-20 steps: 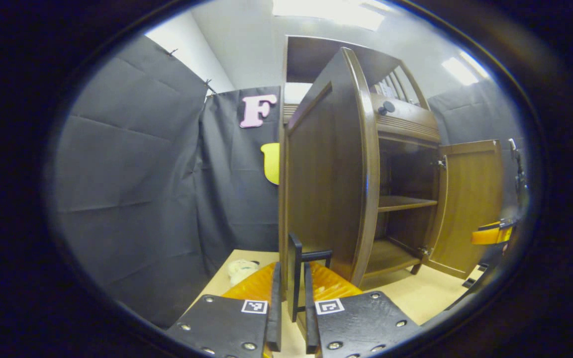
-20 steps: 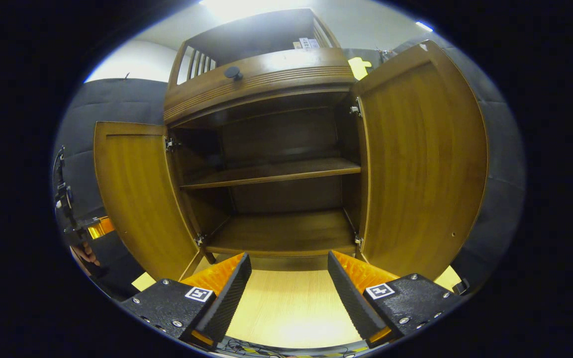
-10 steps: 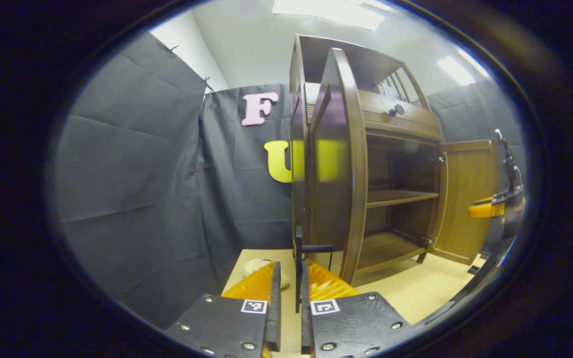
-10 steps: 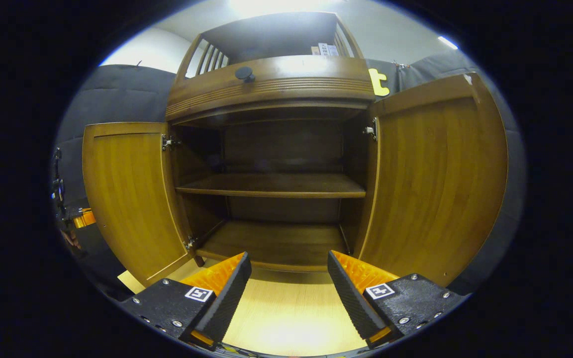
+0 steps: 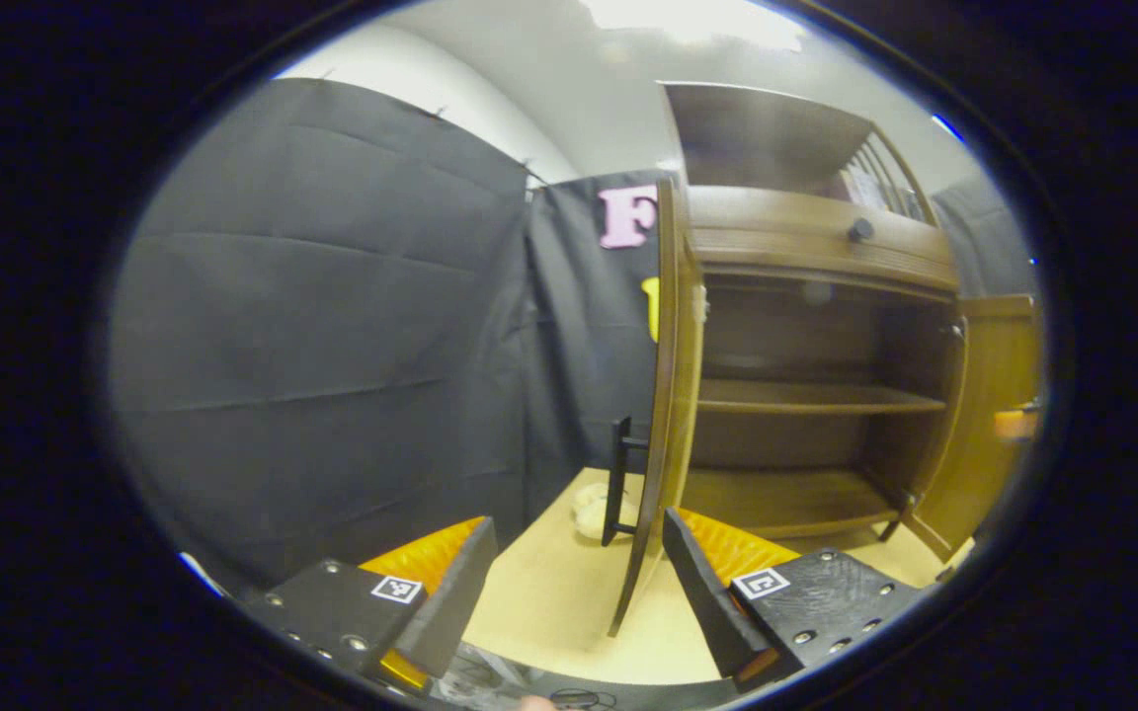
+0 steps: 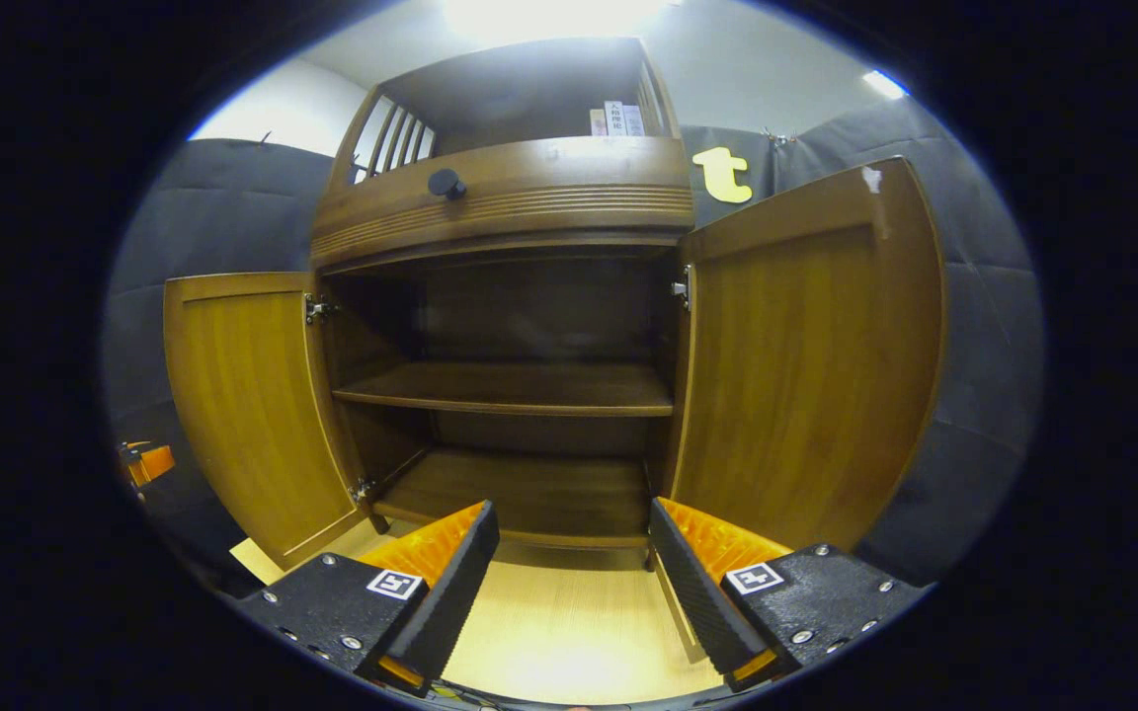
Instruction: Open the right door of the double-door shoe cabinet with the right hand, and open the left door with the left hand.
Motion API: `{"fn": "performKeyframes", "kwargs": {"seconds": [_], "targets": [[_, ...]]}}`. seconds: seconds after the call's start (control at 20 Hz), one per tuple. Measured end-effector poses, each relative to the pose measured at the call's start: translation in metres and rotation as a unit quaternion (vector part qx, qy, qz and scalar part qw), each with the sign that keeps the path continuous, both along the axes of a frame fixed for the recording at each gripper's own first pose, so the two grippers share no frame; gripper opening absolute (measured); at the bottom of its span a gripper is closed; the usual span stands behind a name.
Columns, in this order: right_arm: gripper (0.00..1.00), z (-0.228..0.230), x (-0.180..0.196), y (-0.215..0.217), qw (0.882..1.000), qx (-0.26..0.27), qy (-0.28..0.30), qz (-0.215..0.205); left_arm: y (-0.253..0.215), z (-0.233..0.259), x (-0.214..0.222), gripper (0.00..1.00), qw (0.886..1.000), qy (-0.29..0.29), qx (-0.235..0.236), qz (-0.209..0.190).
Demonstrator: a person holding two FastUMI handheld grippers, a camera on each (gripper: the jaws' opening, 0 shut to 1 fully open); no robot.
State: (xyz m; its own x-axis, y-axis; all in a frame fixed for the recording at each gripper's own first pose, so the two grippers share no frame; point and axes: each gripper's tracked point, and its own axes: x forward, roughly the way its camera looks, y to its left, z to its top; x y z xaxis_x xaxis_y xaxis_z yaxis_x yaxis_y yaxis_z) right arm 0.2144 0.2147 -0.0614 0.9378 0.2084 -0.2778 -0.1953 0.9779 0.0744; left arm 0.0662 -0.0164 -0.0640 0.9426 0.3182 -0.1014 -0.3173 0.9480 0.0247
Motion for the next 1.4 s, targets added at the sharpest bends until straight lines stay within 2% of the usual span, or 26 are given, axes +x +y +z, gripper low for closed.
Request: {"fn": "performKeyframes", "kwargs": {"seconds": [0.1,0.25,0.4,0.55,0.6,0.65,0.7,0.8,0.85,0.9,1.0,1.05,1.25,1.3,1.35,1.4], "targets": [[0.92,0.008,-0.008,-0.011,1.0,0.005,-0.005,0.009,-0.021,0.008,-0.015,1.0,1.0,-0.008,-0.015,0.016],[0.92,0.021,-0.019,-0.024,0.999,0.015,-0.024,0.027,-0.066,0.033,-0.024,1.0,0.999,-0.027,-0.033,0.005],[0.92,0.035,-0.027,-0.041,0.997,-0.006,-0.048,0.056,-0.107,0.063,-0.028,1.0,0.998,-0.057,-0.037,-0.004],[0.92,0.053,-0.041,-0.058,0.995,0.015,-0.072,0.065,-0.147,0.077,-0.029,1.0,0.996,-0.066,-0.05,-0.026],[0.95,0.058,-0.046,-0.064,0.995,0.023,-0.077,0.063,-0.156,0.082,-0.032,1.0,0.996,-0.066,-0.046,-0.03],[0.92,0.06,-0.05,-0.07,0.995,0.028,-0.08,0.058,-0.164,0.085,-0.036,1.0,0.997,-0.064,-0.037,-0.035],[0.95,0.059,-0.054,-0.075,0.995,0.03,-0.081,0.052,-0.173,0.089,-0.041,1.0,0.997,-0.063,-0.022,-0.042],[0.92,0.055,-0.062,-0.087,0.996,0.034,-0.08,0.037,-0.185,0.099,-0.044,1.0,0.997,-0.059,0.007,-0.053],[0.95,0.053,-0.066,-0.09,0.996,0.04,-0.077,0.031,-0.187,0.1,-0.047,1.0,0.997,-0.054,0.021,-0.055],[0.92,0.05,-0.069,-0.093,0.996,0.047,-0.073,0.026,-0.188,0.101,-0.044,1.0,0.996,-0.05,0.035,-0.058],[0.92,0.042,-0.07,-0.095,0.996,0.059,-0.062,0.016,-0.194,0.098,-0.039,1.0,0.996,-0.042,0.053,-0.064],[0.95,0.041,-0.068,-0.094,0.996,0.06,-0.057,0.012,-0.197,0.093,-0.036,1.0,0.996,-0.037,0.051,-0.07],[0.95,0.044,-0.066,-0.081,0.998,0.029,-0.063,-0.006,-0.201,0.08,-0.024,1.0,0.994,-0.032,0.027,-0.101],[0.92,0.048,-0.066,-0.071,0.997,0.026,-0.069,-0.006,-0.2,0.079,-0.022,1.0,0.993,-0.034,0.021,-0.109],[0.95,0.052,-0.066,-0.06,0.997,0.024,-0.072,-0.009,-0.199,0.079,-0.018,1.0,0.992,-0.035,0.016,-0.118],[0.95,0.052,-0.064,-0.051,0.997,0.023,-0.071,-0.016,-0.196,0.079,-0.012,1.0,0.991,-0.033,0.014,-0.128]]}}
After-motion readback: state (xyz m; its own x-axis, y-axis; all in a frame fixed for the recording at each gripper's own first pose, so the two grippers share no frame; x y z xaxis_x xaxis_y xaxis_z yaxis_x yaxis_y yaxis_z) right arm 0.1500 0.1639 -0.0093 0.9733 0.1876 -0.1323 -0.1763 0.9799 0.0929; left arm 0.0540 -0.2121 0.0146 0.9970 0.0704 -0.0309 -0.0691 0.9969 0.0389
